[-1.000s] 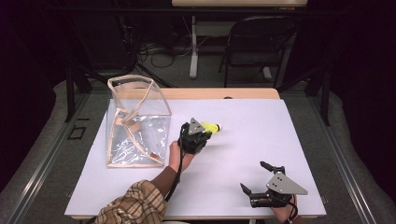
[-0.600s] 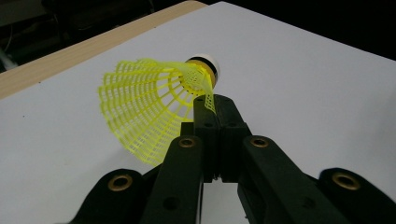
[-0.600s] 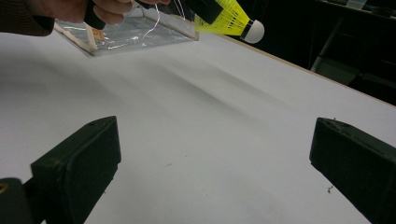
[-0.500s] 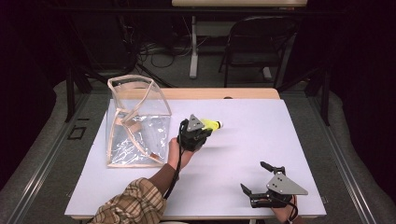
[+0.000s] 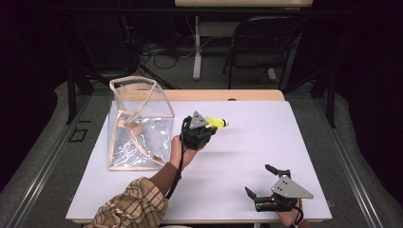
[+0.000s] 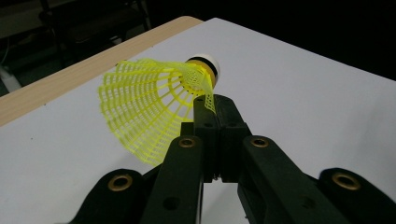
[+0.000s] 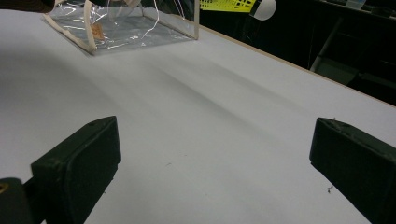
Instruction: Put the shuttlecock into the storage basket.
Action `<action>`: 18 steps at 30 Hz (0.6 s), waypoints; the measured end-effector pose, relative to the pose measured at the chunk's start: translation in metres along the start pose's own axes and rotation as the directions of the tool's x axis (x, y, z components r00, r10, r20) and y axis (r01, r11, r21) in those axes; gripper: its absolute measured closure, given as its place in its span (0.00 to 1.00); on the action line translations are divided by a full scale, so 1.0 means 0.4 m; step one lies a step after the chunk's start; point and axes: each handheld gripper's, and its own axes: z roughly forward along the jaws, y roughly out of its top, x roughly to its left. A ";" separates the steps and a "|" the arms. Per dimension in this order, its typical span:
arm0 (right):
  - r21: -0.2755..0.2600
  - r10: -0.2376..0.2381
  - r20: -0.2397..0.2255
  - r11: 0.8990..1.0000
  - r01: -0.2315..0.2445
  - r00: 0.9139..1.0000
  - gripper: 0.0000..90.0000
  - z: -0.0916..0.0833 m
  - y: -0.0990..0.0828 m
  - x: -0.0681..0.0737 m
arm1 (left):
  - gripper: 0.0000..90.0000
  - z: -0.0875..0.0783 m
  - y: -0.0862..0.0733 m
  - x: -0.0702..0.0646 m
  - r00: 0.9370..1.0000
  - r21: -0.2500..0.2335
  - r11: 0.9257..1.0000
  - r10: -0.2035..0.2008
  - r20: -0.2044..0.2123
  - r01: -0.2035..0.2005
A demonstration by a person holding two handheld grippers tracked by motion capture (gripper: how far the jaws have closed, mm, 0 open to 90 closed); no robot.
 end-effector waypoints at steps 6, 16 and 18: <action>-0.001 -0.001 0.001 1.000 0.001 1.000 0.02 -0.001 0.000 0.000 | 0.99 -0.007 0.016 0.004 1.000 -0.010 1.000 0.002 0.003 -0.001; -0.002 0.000 0.002 1.000 0.000 1.000 0.02 -0.001 0.000 0.001 | 0.99 -0.018 0.049 -0.001 1.000 -0.022 0.999 0.028 0.006 -0.028; -0.003 -0.001 0.002 1.000 0.001 1.000 0.02 -0.002 0.000 0.001 | 0.99 -0.020 0.053 -0.002 0.999 -0.028 0.999 0.034 0.003 -0.034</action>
